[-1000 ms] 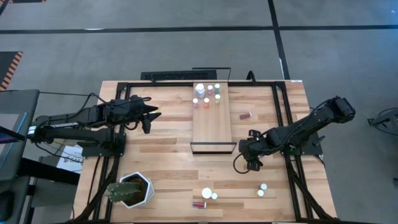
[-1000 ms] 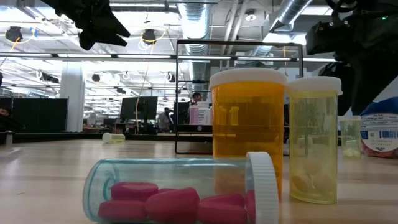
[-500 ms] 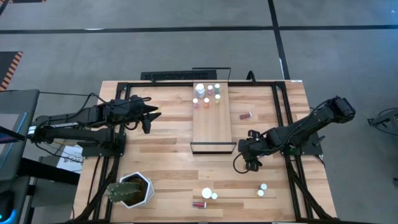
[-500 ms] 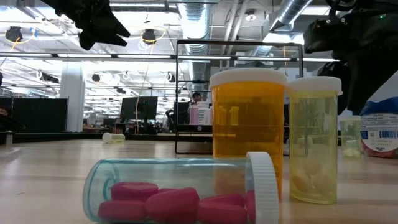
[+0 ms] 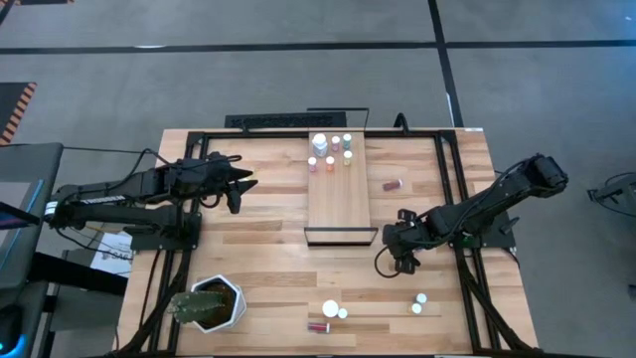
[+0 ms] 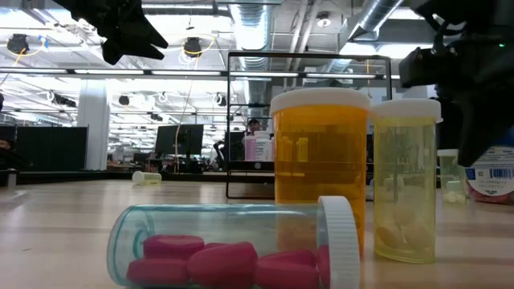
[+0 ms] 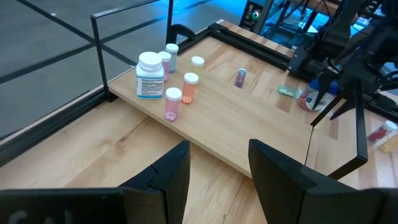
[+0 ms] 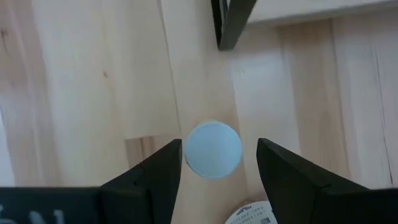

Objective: Pick and place medicine bottles onto shelf by color
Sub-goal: Put the yellow pill bottle on the shelf

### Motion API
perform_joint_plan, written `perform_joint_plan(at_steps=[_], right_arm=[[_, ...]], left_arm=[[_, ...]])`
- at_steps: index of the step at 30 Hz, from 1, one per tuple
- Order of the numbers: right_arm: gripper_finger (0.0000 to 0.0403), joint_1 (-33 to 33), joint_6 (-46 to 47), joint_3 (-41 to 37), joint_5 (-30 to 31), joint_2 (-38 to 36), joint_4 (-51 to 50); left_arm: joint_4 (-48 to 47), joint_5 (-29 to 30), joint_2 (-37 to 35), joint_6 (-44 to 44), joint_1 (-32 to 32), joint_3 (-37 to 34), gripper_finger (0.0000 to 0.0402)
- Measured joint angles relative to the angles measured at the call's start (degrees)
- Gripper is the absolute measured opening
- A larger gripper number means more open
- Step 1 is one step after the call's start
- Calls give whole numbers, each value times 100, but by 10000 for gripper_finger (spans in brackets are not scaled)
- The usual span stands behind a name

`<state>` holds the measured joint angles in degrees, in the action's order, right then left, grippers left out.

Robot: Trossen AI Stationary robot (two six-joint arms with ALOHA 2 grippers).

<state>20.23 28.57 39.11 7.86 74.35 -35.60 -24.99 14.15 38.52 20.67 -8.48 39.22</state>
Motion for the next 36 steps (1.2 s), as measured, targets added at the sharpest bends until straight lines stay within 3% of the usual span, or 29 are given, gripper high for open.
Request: perform_joint_plan(at_steps=[7, 19, 29, 36], right_arm=[[216, 0, -8, 2, -4, 0, 15], [116, -55, 154, 13, -169, -15, 15], [128, -443, -157, 479, -284, -438, -1300], [130, -1606, -1071, 688, 369, -1020, -1751]], left_arm=[[0, 0, -1, 7, 1, 0, 149], [1, 0, -1, 11, 0, 0, 149], [2, 0, 0, 3, 1, 0, 149], [2, 13, 0, -128, 0, 0, 149]])
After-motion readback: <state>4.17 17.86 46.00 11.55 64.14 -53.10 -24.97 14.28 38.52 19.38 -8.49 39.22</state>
